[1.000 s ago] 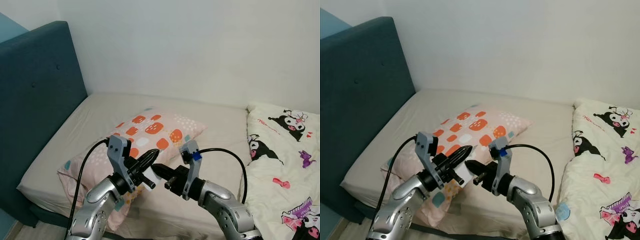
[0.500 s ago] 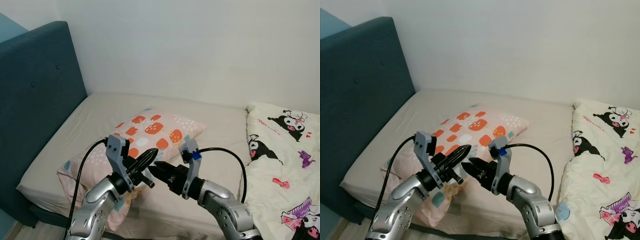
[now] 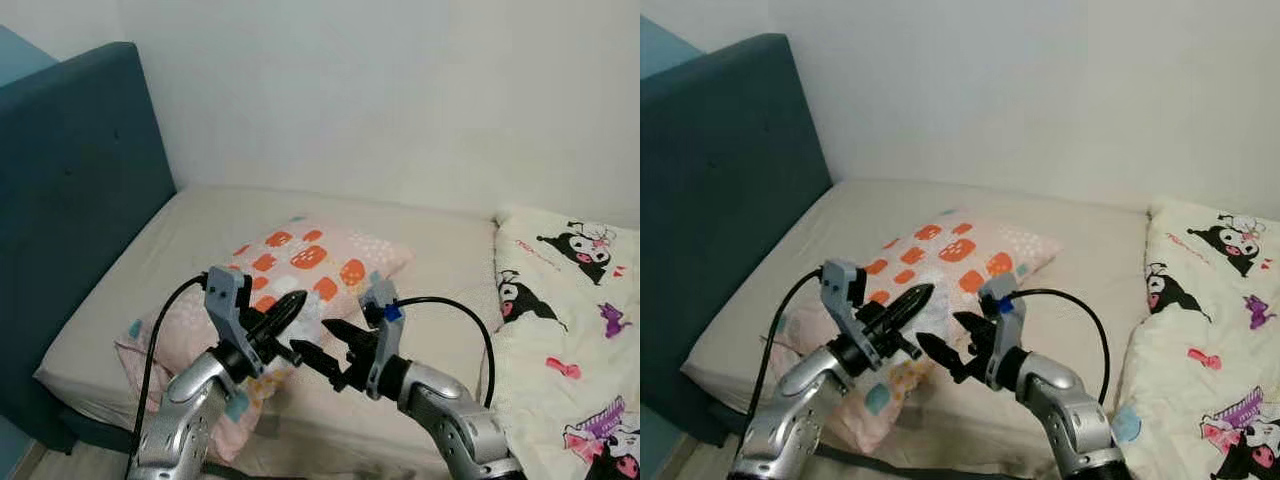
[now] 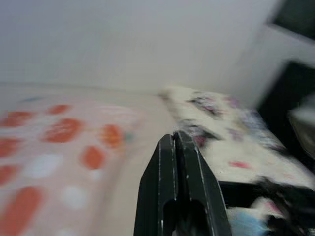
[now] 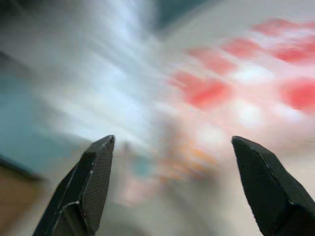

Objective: Clean up the room

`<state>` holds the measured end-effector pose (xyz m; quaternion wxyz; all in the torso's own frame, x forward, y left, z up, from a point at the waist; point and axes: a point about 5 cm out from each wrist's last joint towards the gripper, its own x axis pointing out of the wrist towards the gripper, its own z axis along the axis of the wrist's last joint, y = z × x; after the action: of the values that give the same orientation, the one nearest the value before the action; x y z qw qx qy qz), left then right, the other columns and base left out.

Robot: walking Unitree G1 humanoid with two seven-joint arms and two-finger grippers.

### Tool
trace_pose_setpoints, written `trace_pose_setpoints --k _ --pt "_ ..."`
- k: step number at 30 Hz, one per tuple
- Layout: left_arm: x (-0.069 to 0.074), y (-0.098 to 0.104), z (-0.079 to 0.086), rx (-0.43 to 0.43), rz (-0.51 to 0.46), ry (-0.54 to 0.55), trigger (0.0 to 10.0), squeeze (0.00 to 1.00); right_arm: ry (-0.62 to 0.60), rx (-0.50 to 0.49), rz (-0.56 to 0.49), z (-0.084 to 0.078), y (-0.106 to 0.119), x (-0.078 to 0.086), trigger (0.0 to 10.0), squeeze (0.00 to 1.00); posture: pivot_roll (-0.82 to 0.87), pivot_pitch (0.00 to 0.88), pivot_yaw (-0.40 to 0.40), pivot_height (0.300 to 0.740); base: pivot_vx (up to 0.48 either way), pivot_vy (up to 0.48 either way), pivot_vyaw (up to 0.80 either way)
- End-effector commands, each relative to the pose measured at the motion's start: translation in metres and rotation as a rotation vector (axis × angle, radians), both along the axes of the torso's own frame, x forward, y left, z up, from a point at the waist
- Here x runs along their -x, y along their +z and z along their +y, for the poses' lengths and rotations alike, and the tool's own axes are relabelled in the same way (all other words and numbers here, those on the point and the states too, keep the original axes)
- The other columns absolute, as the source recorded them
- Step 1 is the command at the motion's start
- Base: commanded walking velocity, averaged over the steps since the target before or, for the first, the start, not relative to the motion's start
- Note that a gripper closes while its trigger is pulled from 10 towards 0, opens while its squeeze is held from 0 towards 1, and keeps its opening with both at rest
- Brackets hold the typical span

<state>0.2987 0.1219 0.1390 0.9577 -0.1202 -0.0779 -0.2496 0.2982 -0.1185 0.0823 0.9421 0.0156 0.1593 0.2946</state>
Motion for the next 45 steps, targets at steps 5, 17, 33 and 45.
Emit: trace_pose_setpoints --k 5,17,33,45 --pt "-0.007 -0.012 0.027 -0.097 0.047 0.212 0.0 0.0 -0.353 0.115 -0.079 -0.044 -0.009 -0.011 10.0 0.0 -0.01 0.052 -0.057 0.74 0.0 0.0 0.0" --pt "0.003 -0.057 0.052 -0.225 0.291 0.504 10.0 0.0 -0.502 0.247 -0.152 -0.049 -0.022 -0.004 10.0 0.0 -0.01 0.057 -0.035 0.74 0.0 0.0 0.0" --pt "0.022 -0.082 0.045 -0.338 0.307 0.543 10.0 0.0 -0.449 0.182 -0.168 -0.028 -0.03 0.003 10.0 0.0 0.0 0.05 -0.039 0.74 0.0 0.0 0.0" --pt "0.018 -0.08 0.037 -0.344 0.28 0.527 10.0 0.0 -0.433 0.156 -0.15 -0.021 -0.032 0.003 10.0 0.0 -0.01 0.036 -0.036 0.74 0.0 0.0 -0.27"
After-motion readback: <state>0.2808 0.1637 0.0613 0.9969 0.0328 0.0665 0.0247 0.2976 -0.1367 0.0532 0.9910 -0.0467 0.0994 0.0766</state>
